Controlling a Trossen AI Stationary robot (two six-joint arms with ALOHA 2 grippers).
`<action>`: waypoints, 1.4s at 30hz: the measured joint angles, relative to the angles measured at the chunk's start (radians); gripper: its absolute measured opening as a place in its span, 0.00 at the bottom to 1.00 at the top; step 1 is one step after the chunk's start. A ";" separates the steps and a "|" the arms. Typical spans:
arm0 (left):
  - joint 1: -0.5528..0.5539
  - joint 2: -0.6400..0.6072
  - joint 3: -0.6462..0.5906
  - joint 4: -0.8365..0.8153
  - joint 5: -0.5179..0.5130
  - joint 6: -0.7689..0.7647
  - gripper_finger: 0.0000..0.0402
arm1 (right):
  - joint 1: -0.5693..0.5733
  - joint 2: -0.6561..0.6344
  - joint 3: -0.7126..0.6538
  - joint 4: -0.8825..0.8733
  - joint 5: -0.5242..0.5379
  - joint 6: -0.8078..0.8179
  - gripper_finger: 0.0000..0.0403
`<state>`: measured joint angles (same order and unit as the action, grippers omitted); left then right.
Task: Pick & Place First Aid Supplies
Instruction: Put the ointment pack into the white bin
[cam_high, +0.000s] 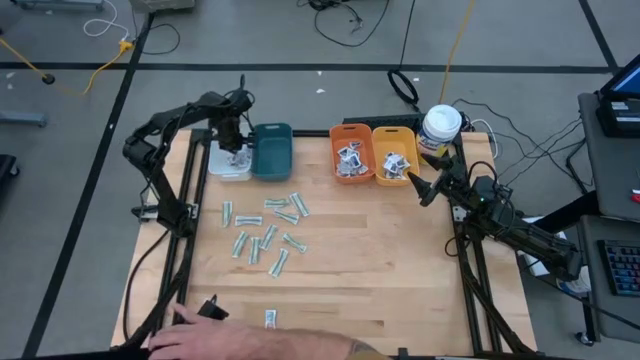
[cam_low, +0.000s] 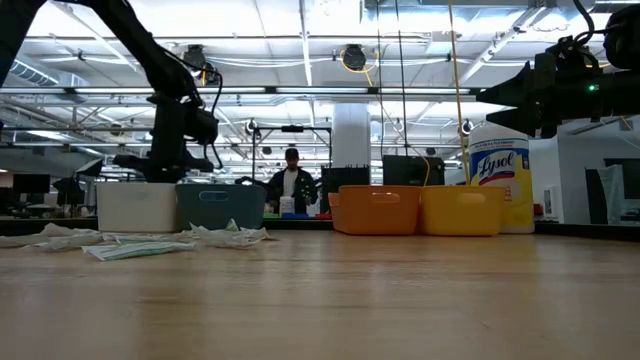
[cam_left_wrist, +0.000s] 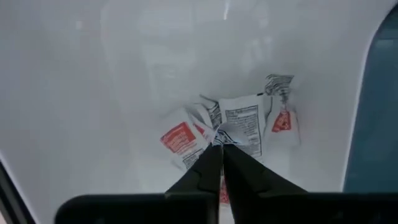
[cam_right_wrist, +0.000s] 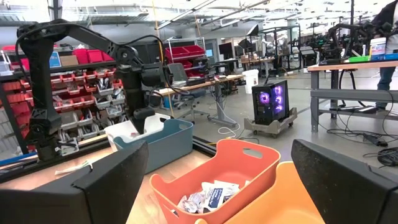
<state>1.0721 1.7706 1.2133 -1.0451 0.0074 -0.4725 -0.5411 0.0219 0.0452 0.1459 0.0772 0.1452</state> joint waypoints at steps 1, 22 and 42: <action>0.000 0.000 0.000 0.000 0.000 -0.001 0.07 | 0.000 0.000 0.000 0.000 0.000 0.000 0.97; -0.001 -0.124 0.000 -0.019 0.019 0.044 0.61 | 0.000 0.000 0.000 0.000 0.000 0.000 0.97; -0.074 -0.133 0.001 -0.100 -0.040 0.109 0.60 | 0.000 0.000 0.000 0.000 0.000 0.000 0.97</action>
<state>0.9985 1.6379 1.2140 -1.1447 -0.0323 -0.3632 -0.5411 0.0219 0.0450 0.1459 0.0772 0.1450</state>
